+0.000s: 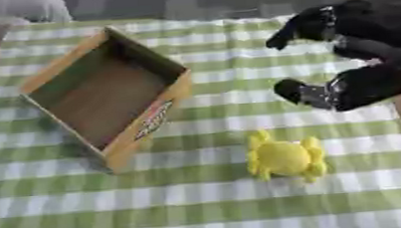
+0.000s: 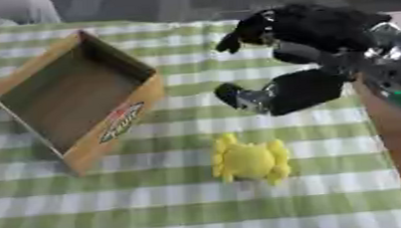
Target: Pick up objects on the table and place them in the box.
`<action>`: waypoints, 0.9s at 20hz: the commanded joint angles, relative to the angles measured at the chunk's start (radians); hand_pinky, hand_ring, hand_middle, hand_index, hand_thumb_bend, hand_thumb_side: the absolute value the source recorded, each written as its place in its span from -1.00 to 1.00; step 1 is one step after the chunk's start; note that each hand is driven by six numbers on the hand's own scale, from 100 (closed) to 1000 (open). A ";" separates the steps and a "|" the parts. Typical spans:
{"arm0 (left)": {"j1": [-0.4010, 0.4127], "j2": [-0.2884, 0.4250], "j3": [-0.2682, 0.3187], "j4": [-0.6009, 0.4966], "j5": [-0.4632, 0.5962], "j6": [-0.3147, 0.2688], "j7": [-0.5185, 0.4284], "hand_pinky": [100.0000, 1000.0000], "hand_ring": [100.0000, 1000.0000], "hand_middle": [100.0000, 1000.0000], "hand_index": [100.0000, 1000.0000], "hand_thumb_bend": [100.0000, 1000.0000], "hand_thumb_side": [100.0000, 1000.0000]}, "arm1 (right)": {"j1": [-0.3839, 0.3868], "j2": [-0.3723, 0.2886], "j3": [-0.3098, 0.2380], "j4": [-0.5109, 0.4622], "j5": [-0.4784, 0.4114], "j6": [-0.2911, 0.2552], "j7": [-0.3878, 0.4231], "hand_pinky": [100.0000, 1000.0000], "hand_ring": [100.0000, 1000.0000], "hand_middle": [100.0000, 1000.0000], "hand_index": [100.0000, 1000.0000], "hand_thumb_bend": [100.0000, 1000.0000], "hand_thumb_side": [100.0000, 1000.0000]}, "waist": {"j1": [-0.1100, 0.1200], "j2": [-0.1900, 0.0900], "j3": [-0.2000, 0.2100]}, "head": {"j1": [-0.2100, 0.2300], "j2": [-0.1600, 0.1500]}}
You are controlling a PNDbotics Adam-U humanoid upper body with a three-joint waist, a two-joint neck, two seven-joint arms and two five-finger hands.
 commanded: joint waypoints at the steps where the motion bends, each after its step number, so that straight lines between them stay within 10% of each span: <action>1: -0.006 0.024 0.001 -0.019 -0.004 -0.002 -0.002 0.36 0.22 0.11 0.38 -1.00 0.76 | -0.018 -0.019 -0.043 -0.016 -0.033 -0.002 0.108 0.57 0.81 0.46 0.86 -0.57 1.00 | 0.002 -0.018 -0.002 | 0.002 -0.006; 6: -0.006 0.024 0.001 -0.019 -0.003 -0.001 -0.002 0.36 0.22 0.11 0.38 -1.00 0.76 | -0.017 -0.019 -0.043 -0.016 -0.062 0.022 0.147 0.60 0.86 0.45 0.94 -0.38 0.87 | 0.000 -0.018 0.000 | 0.003 -0.006; 11: -0.009 0.025 0.001 -0.019 -0.003 0.001 -0.002 0.36 0.22 0.11 0.38 -1.00 0.76 | -0.014 -0.017 -0.029 -0.016 -0.072 0.094 0.181 0.63 0.88 0.47 0.98 0.28 0.17 | -0.002 -0.016 -0.002 | 0.002 -0.008; 18: -0.011 0.026 0.000 -0.019 -0.002 0.002 -0.004 0.36 0.22 0.11 0.38 -1.00 0.76 | -0.016 -0.005 0.005 -0.016 -0.046 0.181 0.240 0.68 0.93 0.54 1.00 0.38 -0.04 | -0.004 -0.016 -0.005 | -0.001 -0.009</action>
